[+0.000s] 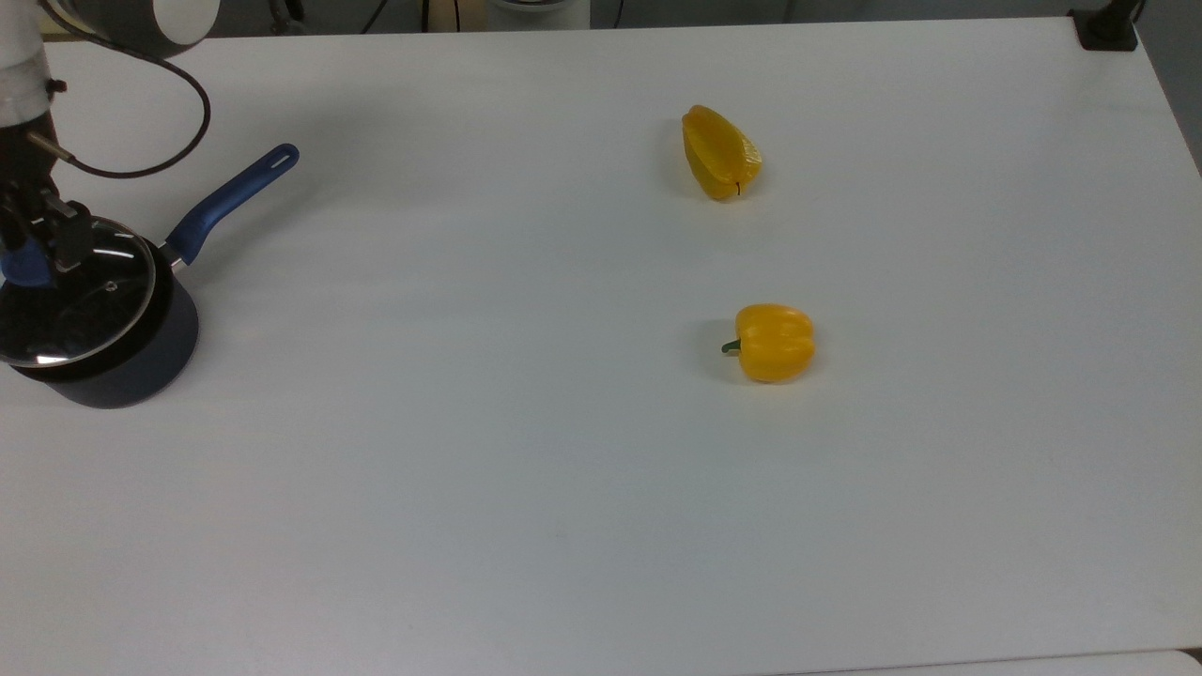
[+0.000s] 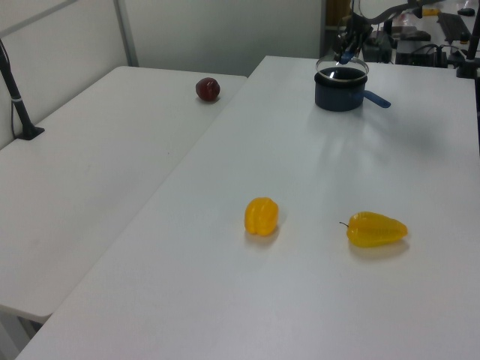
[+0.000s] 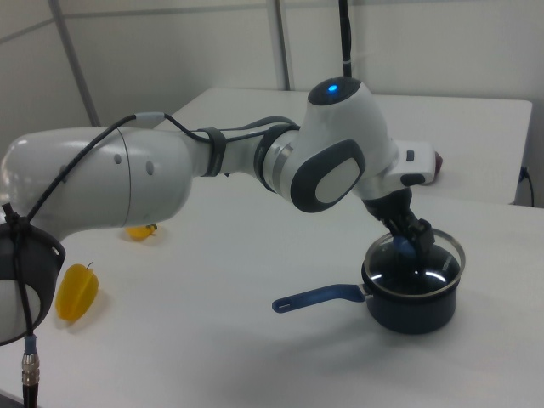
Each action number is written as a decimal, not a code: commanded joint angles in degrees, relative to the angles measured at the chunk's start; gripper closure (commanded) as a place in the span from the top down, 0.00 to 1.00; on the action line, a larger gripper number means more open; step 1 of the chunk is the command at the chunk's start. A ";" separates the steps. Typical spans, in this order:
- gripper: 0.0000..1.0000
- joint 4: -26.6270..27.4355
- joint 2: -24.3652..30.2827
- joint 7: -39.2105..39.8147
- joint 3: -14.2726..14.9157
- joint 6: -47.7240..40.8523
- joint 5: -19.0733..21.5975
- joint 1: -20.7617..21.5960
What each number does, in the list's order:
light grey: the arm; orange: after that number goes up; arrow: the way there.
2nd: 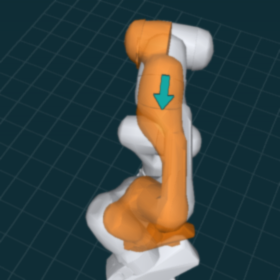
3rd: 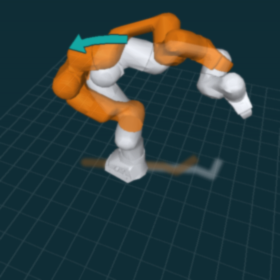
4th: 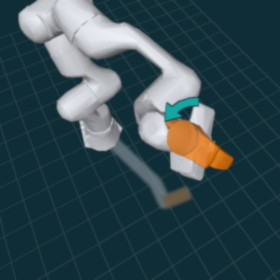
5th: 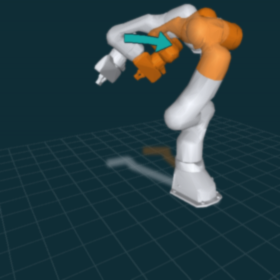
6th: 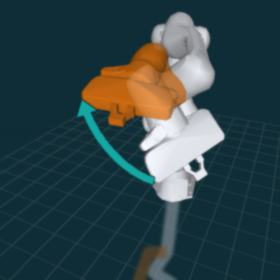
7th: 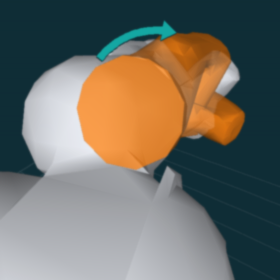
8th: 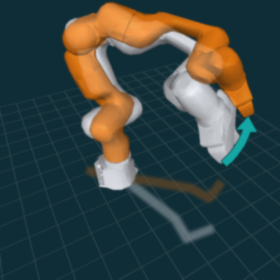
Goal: Close lid
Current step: 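Lower the glass lid onto the saucepan rim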
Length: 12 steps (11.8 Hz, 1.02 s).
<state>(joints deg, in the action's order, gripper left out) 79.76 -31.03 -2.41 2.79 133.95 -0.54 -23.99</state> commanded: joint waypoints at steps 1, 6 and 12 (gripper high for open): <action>0.43 0.93 -0.43 1.80 -0.77 1.40 1.42 0.08; 0.44 0.93 -1.14 1.88 -0.86 1.40 1.42 0.44; 1.00 0.75 0.08 1.97 -0.77 1.14 0.46 0.52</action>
<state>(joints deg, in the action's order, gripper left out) 79.78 -32.54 -2.15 1.99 134.04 -0.54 -23.73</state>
